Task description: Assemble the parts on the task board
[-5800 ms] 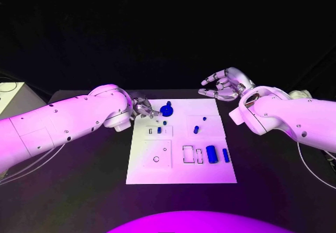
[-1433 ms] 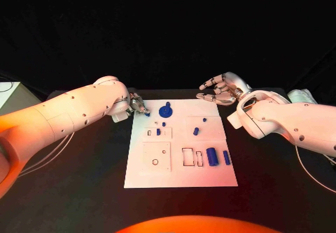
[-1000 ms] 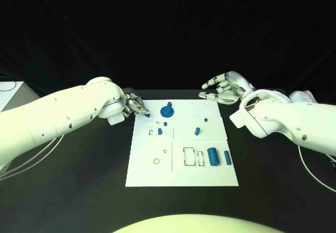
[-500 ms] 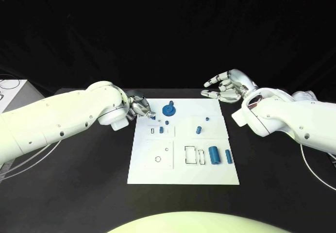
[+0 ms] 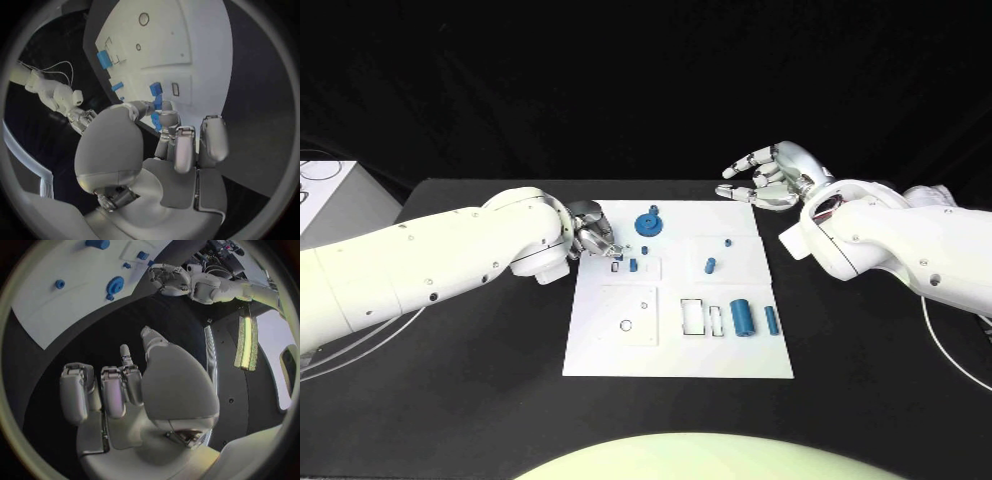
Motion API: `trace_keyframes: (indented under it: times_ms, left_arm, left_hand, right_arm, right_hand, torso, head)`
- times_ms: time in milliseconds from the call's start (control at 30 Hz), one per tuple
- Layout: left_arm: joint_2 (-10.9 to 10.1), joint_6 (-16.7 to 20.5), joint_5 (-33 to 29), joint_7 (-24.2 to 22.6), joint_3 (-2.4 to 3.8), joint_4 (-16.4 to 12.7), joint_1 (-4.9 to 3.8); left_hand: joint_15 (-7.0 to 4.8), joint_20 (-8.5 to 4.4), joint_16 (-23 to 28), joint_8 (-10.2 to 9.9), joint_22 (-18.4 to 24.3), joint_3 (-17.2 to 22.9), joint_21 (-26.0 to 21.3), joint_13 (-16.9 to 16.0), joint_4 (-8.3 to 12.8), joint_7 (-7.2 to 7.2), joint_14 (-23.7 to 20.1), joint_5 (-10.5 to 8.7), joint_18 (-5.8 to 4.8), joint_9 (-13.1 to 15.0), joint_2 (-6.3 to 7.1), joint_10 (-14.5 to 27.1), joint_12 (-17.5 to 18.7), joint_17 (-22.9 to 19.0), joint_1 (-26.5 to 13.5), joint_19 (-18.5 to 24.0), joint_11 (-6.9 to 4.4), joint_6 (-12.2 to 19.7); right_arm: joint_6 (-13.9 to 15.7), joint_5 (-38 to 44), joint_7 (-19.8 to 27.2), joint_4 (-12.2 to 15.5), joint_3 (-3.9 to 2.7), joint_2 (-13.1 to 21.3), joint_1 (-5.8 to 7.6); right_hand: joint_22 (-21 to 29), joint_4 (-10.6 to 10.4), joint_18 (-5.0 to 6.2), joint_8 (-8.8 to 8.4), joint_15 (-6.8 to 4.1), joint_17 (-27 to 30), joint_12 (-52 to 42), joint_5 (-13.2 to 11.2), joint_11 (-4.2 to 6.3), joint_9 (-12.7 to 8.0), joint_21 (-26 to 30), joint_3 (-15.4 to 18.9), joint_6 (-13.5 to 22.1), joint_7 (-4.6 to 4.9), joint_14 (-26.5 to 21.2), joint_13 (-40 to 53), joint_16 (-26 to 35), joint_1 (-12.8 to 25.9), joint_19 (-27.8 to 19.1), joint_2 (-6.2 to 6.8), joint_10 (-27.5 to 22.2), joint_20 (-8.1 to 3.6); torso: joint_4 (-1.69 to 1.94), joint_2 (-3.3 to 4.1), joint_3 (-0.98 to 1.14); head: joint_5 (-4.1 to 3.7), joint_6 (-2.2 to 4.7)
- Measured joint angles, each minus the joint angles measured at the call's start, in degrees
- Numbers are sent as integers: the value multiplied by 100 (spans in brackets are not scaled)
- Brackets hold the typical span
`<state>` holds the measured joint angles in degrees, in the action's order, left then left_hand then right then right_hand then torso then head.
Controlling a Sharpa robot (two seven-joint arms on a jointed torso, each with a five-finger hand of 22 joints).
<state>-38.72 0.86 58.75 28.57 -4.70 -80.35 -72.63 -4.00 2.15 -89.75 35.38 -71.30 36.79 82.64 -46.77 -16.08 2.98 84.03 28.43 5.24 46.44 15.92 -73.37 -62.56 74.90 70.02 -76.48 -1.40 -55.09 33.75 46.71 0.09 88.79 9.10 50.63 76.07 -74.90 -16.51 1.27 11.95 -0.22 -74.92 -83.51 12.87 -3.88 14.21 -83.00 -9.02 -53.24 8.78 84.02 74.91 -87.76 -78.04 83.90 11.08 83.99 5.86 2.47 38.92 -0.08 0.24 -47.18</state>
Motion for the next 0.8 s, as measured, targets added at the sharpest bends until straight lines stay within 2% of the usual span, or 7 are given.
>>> trace_keyframes:
  times_ms: [167,500,533,567,800]
  left_arm:
    - [14,-6,117,13,-16,3,53]
    - [59,-34,264,16,-24,80,90]
    - [61,-42,274,16,-25,90,92]
    - [62,-50,283,16,-25,98,93]
    - [65,-116,331,16,-26,152,99]
  left_hand:
    - [0,0,0,-1,-12,0,0,0,0,1,0,-1,0,0,0,-7,0,0,0,0,7,0]
    - [1,0,0,-3,-11,4,0,-5,4,2,0,-2,0,-2,14,-7,0,0,-14,0,8,2]
    - [1,0,0,-4,-11,135,0,-5,135,2,0,-4,0,-2,40,-7,0,0,-41,1,8,2]
    - [1,0,0,-5,-11,180,0,-5,180,2,0,-5,0,-2,76,-8,0,0,-77,1,9,2]
    - [1,0,0,19,-23,180,0,-5,180,-11,0,17,0,-3,82,-9,1,0,-83,1,11,-11]
  right_arm:
    - [-10,-2,-2,-2,0,-5,-3]
    - [-23,-3,-3,-6,0,-16,-8]
    - [-24,-3,-3,-7,0,-17,-8]
    - [-25,-3,-3,-8,0,-18,-8]
    - [-35,-4,-3,-11,0,-25,-12]
  right_hand:
    - [0,0,0,0,0,0,0,0,0,0,0,0,0,0,0,0,0,0,0,0,0,0]
    - [-4,0,0,0,0,0,0,22,0,0,0,0,0,0,0,0,0,0,0,0,0,0]
    - [-4,0,0,0,0,1,0,22,0,0,0,0,0,0,0,0,0,0,0,0,0,0]
    - [-4,0,0,0,0,1,0,22,0,0,0,0,0,0,0,0,0,0,0,0,0,0]
    - [-4,0,0,0,0,1,0,22,0,0,0,0,0,0,0,-1,0,0,0,0,0,0]
  torso:
    - [0,2,0]
    - [-1,3,0]
    - [-2,3,-1]
    - [-3,3,0]
    - [-4,0,0]
  head:
    - [1,-14]
    - [15,-24]
    - [15,-24]
    - [18,-29]
    - [27,-55]
